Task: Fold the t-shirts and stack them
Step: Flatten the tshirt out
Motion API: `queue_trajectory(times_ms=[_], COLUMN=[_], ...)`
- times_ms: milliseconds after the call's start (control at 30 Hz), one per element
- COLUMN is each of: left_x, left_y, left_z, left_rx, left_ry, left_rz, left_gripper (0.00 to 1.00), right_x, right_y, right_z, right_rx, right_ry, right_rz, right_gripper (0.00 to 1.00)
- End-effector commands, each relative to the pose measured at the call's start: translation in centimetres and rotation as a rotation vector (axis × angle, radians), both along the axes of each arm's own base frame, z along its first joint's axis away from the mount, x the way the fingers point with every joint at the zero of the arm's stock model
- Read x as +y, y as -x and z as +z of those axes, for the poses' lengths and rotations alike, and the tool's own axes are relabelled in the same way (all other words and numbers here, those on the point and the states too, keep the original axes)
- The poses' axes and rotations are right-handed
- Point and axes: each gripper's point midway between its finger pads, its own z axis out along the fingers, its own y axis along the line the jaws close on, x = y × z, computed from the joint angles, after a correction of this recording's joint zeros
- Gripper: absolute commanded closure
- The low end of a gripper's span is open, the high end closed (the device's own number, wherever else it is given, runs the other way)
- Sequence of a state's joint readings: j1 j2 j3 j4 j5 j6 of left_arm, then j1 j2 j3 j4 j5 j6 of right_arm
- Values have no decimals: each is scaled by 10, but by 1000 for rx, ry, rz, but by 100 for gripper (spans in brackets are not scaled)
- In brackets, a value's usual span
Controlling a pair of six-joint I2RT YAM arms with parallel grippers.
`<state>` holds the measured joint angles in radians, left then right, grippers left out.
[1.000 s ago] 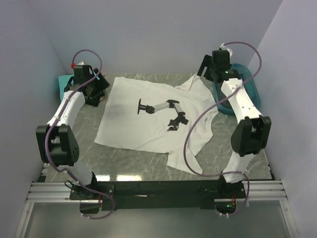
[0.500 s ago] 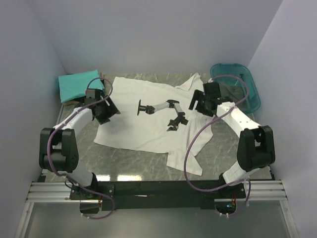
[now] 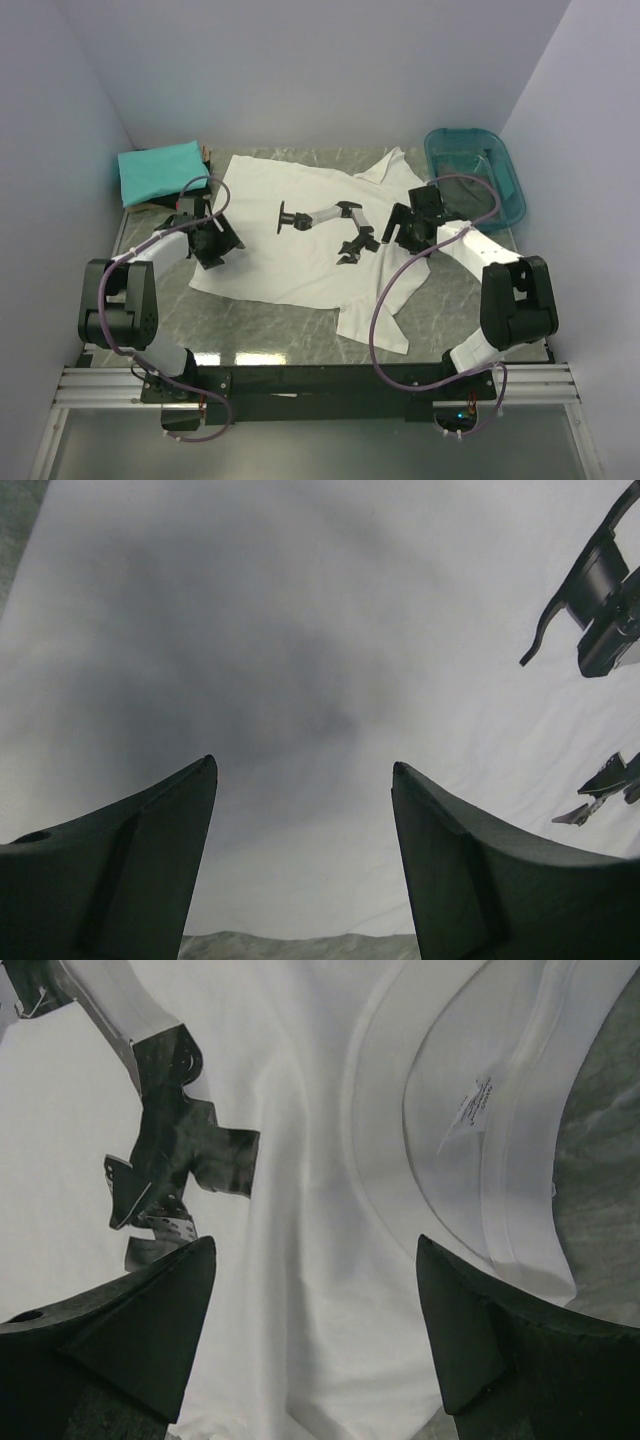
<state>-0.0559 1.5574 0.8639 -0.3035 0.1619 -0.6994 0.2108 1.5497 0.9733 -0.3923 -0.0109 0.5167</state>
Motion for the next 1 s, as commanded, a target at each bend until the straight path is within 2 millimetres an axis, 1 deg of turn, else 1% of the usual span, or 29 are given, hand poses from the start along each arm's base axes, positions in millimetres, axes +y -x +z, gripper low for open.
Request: queue_trajectory(times_ms=[0, 100, 233, 300, 333, 400, 433, 500, 567, 600, 633, 700, 767, 800, 867, 900, 967], left_x=[-5, -5, -1, 1, 2, 3, 3, 6, 10, 13, 14, 19, 22, 24, 26, 26, 26], left_y=[-5, -2, -4, -5, -5, -6, -6, -7, -7, -9, -9, -13, -15, -20, -22, -26, -30], left_z=[3, -4, -4, -6, -6, -9, -11, -17, -22, -22, -24, -22, -22, -20, -21, -18, -18], left_rx=[-36, -14, -14, -8, -6, 2, 9, 28, 46, 48, 55, 53, 57, 50, 61, 51, 51], left_ry=[19, 15, -14, -27, -32, -36, -38, -49, -57, -64, -67, -74, -79, -87, -91, -94, -97], left_rz=[-23, -30, -41, -42, -43, -50, -53, -54, -49, -48, -47, -47, -50, -53, -58, -66, -73], left_gripper=[24, 24, 23, 23, 23, 23, 23, 23, 23, 23, 23, 23, 23, 23, 23, 23, 23], right_x=[1, 0, -1, -1, -2, -6, -8, -10, -18, -21, -25, -30, -35, -37, -42, -42, -46], right_y=[-7, -6, -6, -8, -6, -9, -8, -12, -13, -19, -17, -22, -23, -26, -28, -29, -31], right_z=[-6, -15, -30, -32, -38, -40, -44, -43, -46, -41, -43, -41, -46, -45, -48, -46, -48], right_rx=[-10, 17, 59, 66, 89, 100, 123, 124, 149, 141, 163, 166, 183, 183, 196, 196, 208], right_ry=[-16, -13, -17, -14, -6, 11, 18, 23, 61, 77, 91, 108, 111, 110, 103, 102, 110], right_rz=[-19, -27, -31, -27, -29, -38, -46, -52, -78, -86, -91, -97, -109, -113, -125, -128, -139], right_gripper=[13, 13, 13, 13, 13, 13, 14, 16, 16, 16, 16, 15, 15, 17, 18, 18, 18])
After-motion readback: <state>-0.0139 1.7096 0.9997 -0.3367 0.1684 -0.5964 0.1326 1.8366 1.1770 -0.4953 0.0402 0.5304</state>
